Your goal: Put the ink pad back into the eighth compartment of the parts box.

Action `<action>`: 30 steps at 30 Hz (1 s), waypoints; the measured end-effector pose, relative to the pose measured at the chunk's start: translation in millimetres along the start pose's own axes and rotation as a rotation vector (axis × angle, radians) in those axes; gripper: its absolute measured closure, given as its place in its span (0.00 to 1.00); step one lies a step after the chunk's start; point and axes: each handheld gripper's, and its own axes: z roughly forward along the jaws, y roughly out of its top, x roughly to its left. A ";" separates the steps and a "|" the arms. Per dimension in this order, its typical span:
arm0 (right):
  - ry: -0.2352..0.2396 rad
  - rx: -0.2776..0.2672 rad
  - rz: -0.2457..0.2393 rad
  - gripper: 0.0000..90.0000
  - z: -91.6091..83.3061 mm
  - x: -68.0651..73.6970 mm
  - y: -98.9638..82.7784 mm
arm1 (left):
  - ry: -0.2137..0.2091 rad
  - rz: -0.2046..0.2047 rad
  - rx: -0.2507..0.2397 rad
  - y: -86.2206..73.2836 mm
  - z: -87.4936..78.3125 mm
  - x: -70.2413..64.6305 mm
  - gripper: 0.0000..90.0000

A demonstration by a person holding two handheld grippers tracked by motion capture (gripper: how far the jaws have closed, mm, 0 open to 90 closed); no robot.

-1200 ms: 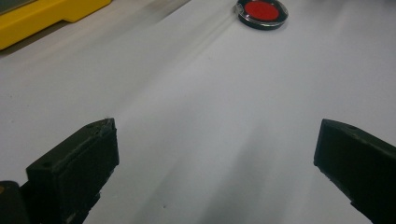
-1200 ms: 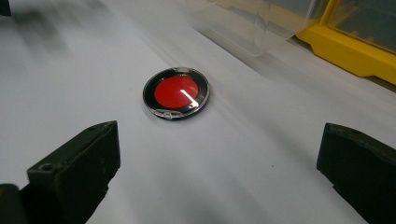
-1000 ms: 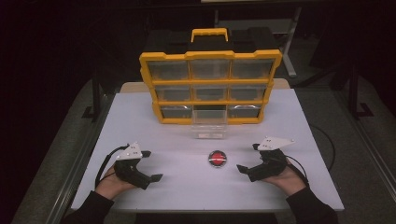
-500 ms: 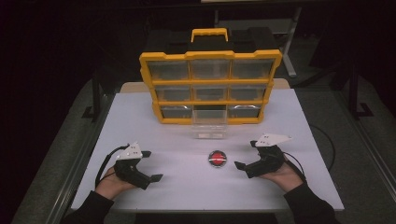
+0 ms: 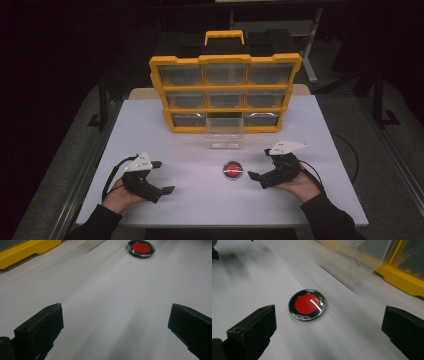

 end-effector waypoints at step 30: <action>0.020 0.035 -0.017 0.00 18.6 3.0 15.0 | -0.006 0.008 -0.031 0.2 -1.0 -0.9 0.00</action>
